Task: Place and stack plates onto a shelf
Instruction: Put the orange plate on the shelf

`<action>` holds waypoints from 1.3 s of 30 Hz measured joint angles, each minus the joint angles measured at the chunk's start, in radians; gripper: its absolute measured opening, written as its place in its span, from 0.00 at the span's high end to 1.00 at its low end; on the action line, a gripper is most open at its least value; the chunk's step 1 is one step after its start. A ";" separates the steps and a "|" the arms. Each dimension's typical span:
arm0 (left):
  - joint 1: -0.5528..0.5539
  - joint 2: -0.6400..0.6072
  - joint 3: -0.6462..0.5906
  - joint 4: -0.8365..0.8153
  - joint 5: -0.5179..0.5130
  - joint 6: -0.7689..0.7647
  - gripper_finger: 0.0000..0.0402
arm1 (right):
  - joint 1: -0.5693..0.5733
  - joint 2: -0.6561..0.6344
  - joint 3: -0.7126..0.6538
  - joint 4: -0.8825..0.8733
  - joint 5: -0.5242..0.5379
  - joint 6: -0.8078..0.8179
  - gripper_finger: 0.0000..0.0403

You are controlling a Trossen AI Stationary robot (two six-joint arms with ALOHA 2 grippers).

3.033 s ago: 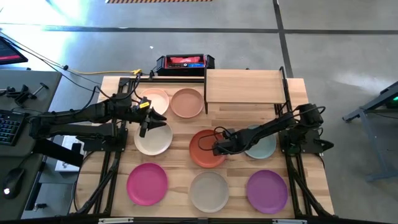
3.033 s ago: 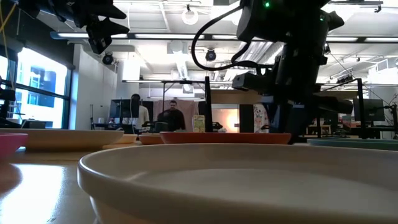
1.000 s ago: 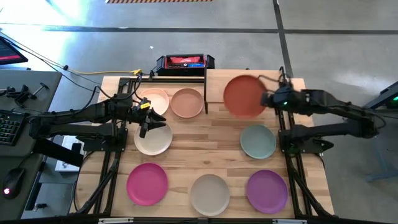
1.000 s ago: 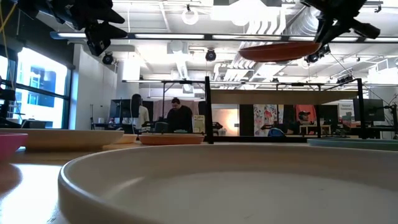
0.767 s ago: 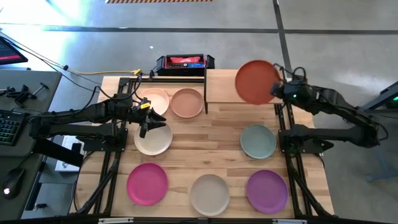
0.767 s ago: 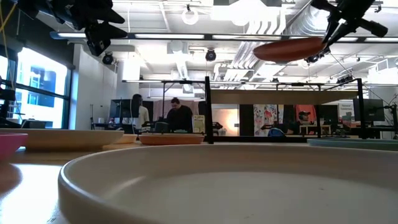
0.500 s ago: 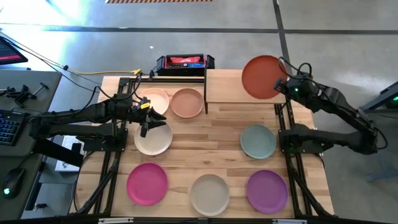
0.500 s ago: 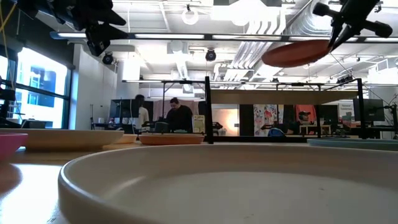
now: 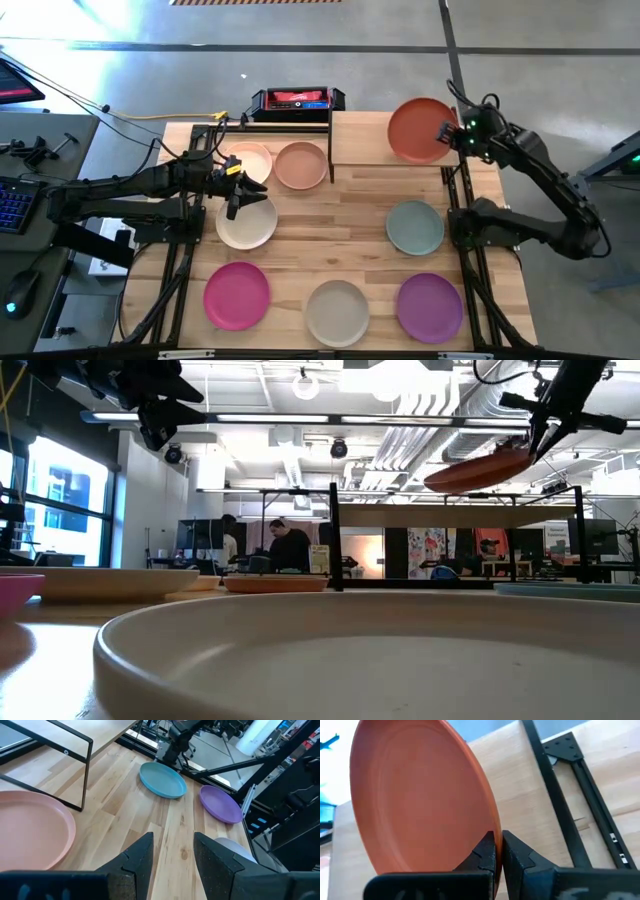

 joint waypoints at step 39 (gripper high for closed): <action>0.000 0.000 0.000 0.000 -0.001 -0.002 0.68 | -0.126 0.255 0.000 -0.009 -0.009 -0.093 0.92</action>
